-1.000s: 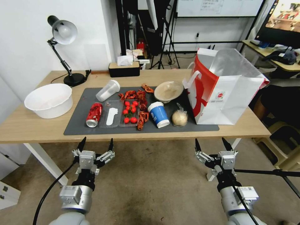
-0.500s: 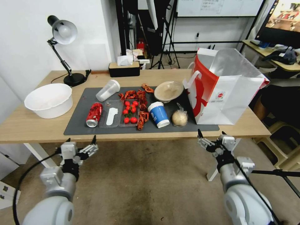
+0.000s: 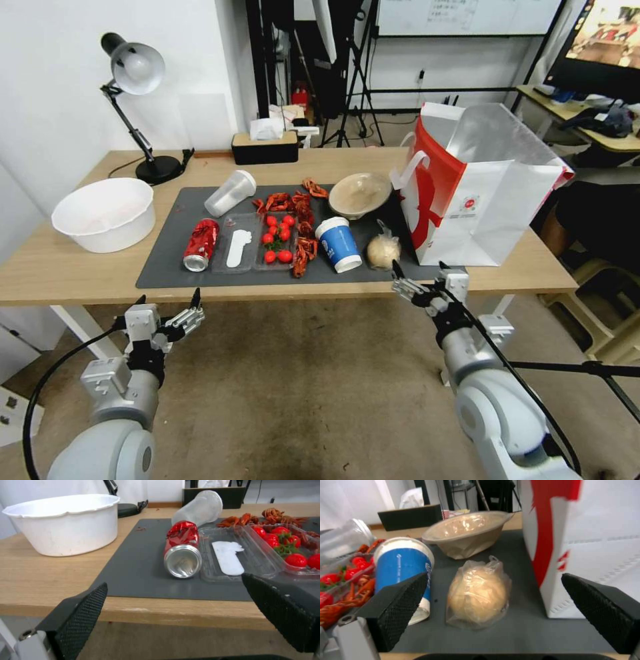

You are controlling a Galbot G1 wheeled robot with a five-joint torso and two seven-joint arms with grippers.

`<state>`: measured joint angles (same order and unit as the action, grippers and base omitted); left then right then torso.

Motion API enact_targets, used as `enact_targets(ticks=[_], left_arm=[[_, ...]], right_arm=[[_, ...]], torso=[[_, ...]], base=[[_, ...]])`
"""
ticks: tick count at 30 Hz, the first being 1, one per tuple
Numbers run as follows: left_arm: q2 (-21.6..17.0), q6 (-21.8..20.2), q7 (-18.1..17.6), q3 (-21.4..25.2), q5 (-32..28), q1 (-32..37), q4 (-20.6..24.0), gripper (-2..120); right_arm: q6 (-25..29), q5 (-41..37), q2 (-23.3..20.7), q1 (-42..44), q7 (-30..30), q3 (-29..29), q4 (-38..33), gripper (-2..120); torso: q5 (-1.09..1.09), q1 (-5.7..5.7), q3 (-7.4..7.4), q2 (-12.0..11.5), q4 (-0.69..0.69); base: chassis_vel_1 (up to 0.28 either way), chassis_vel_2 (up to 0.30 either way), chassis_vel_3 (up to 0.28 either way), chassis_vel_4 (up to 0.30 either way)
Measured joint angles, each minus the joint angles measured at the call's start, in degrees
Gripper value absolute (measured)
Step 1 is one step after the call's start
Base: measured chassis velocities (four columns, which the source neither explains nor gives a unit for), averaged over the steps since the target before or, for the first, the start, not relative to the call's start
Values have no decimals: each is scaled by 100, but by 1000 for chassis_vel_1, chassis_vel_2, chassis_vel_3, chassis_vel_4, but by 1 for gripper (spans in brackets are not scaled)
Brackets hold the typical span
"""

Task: Pick up the trash from the table and place it into the takeout bag.

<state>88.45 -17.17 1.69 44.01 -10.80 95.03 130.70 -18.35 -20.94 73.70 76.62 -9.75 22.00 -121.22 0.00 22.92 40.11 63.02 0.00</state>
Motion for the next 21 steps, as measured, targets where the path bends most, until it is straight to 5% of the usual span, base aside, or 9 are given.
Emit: enact_targets(ticks=[14,21], left_arm=[[81,189,16,167,8,78,55,100],[96,309,16,215,14,114,54,100]], right_arm=[[-319,-523,-31,-1101,-590,-740,1092,100],[-350,-519,55,-1237,-681,-870,1285,85]], torso=[[1,-1,0,0,0],[0,-1,0,0,-1]], base=[[0,0,0,0],[0,0,0,0]])
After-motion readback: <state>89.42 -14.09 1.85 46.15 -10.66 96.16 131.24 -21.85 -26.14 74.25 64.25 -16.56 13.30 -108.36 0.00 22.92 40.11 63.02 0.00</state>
